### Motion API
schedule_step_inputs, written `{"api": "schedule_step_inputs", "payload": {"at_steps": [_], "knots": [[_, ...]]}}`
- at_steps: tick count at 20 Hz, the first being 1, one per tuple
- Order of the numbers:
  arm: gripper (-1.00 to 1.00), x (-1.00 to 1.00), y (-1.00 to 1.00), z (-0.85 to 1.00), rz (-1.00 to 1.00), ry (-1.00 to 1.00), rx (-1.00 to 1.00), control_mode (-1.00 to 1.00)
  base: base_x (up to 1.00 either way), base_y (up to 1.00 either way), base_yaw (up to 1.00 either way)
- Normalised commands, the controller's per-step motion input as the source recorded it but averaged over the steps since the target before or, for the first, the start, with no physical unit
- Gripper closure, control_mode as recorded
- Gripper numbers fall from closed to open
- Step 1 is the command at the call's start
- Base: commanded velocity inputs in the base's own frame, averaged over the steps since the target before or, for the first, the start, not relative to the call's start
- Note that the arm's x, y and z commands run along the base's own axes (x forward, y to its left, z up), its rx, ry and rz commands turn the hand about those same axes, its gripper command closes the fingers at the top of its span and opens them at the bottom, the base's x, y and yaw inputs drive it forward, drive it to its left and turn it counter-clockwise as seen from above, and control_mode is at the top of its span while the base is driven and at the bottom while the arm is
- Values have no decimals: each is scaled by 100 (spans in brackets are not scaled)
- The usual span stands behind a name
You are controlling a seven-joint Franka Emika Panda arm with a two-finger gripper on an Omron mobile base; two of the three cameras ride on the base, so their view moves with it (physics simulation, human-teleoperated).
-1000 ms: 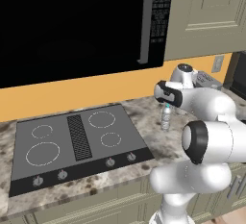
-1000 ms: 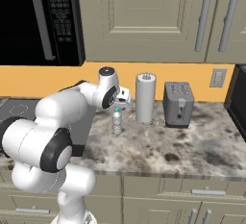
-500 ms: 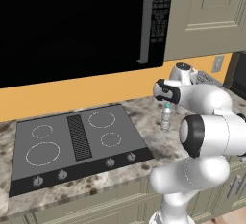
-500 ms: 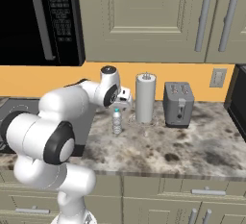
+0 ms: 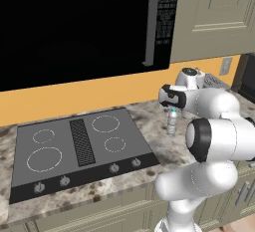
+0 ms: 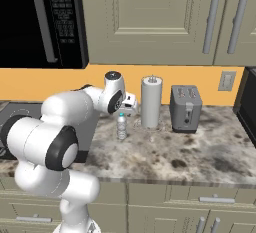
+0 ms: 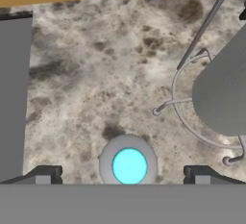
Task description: Place the drinks on the dining counter in a tight cluster.
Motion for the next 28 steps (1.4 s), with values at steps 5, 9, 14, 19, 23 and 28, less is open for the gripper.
{"api": "schedule_step_inputs", "payload": {"at_steps": [5,9,14,19,23,28], "knots": [[-100,2,0,-12,0,0,0,-100,0,0,0],[-100,7,-1,-18,0,0,0,-100,0,0,0],[-100,7,-7,-15,0,0,0,-100,0,0,0],[-100,1,-12,-1,0,0,0,-100,0,0,0],[-100,0,-13,0,0,0,0,-100,0,0,0],[-100,0,-1,0,0,0,0,-100,0,0,0]]}}
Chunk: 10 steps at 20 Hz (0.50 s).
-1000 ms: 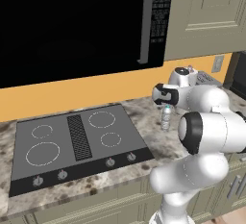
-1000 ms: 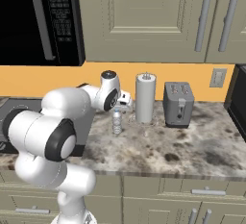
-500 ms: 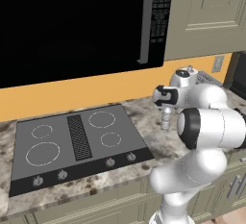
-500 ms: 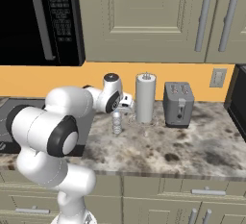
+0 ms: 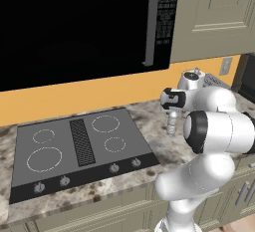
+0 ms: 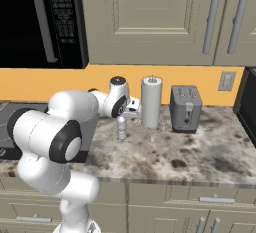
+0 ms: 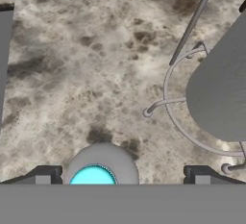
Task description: Place the drinks on the dining counter in a tight cluster.
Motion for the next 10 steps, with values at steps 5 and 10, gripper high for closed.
{"api": "schedule_step_inputs", "payload": {"at_steps": [5,10], "knots": [[-100,0,12,0,0,0,0,-100,0,0,0],[-100,0,1,-5,0,0,0,-100,0,0,0]]}}
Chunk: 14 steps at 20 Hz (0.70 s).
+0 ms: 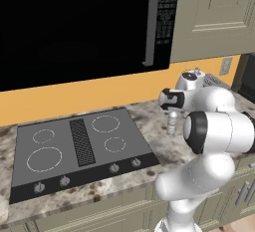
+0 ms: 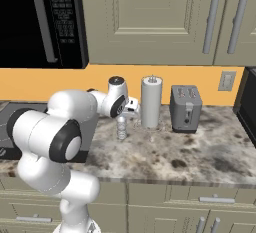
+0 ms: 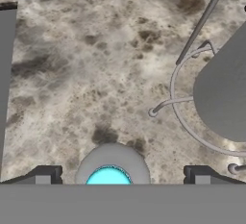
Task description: Place the drinks on the dining counter in a tight cluster.
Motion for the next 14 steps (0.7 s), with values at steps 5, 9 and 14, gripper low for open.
{"api": "schedule_step_inputs", "payload": {"at_steps": [5,9,14], "knots": [[-100,0,0,-19,0,0,0,-100,0,0,0],[-100,0,0,-1,0,0,0,-100,0,0,0],[100,0,0,0,0,0,0,-100,0,0,0]]}}
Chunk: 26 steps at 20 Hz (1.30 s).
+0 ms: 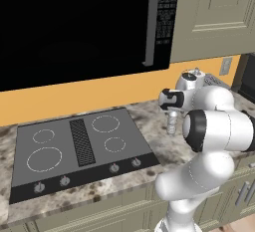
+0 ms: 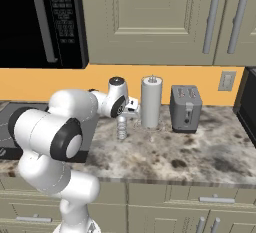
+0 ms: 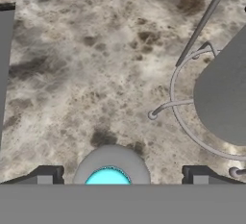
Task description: Place the drinks on the dining counter in a tight cluster.
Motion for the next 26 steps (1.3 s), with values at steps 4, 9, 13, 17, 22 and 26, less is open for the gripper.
{"api": "schedule_step_inputs", "payload": {"at_steps": [4,9,13,17,22,26], "knots": [[100,0,0,0,0,0,0,-100,0,0,0],[100,0,0,0,0,0,0,-100,0,0,0],[100,-10,0,0,0,0,0,-100,0,0,0],[100,-86,0,12,0,-11,0,-100,0,0,0],[100,-100,0,41,0,-19,0,-100,0,0,0],[100,-100,1,66,0,-10,0,-100,0,0,0]]}}
